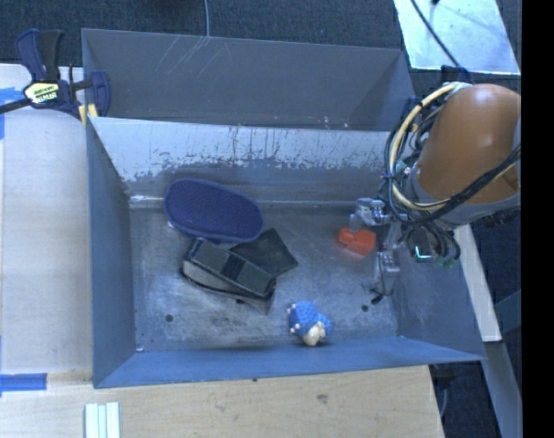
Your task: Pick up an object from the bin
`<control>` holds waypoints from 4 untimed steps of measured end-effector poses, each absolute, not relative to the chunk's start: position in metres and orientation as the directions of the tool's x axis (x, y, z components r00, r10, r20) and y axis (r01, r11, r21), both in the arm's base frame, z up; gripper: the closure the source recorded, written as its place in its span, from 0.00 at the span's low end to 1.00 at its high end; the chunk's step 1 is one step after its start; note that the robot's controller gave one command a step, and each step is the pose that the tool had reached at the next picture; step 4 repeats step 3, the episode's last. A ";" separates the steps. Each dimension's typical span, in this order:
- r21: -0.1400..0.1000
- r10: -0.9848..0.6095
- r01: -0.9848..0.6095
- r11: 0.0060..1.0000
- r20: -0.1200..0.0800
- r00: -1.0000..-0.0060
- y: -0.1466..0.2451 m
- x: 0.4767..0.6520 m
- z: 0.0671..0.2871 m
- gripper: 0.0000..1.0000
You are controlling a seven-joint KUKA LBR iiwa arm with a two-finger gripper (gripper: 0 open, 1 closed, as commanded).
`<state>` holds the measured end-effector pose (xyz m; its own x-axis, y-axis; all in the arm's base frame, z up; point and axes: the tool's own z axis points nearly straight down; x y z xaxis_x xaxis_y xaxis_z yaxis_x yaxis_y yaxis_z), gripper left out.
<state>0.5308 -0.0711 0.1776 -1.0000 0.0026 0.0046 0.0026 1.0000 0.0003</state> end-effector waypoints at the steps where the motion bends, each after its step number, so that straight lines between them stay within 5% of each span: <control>1: -0.001 -0.145 -0.145 0.989 -0.002 -0.989 -0.120 0.602 0.085 0.00; 2: -0.002 -0.147 -0.147 0.989 -0.008 -0.989 -0.118 0.604 0.090 1.00; 3: -0.005 -0.152 -0.152 0.988 -0.013 -0.988 -0.138 0.602 0.260 1.00; 4: -0.005 -0.152 -0.152 0.988 -0.013 -0.988 -0.138 0.602 0.260 1.00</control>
Offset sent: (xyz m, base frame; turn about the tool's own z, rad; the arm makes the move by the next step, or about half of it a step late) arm 0.0711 -0.0468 -0.0892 -0.1509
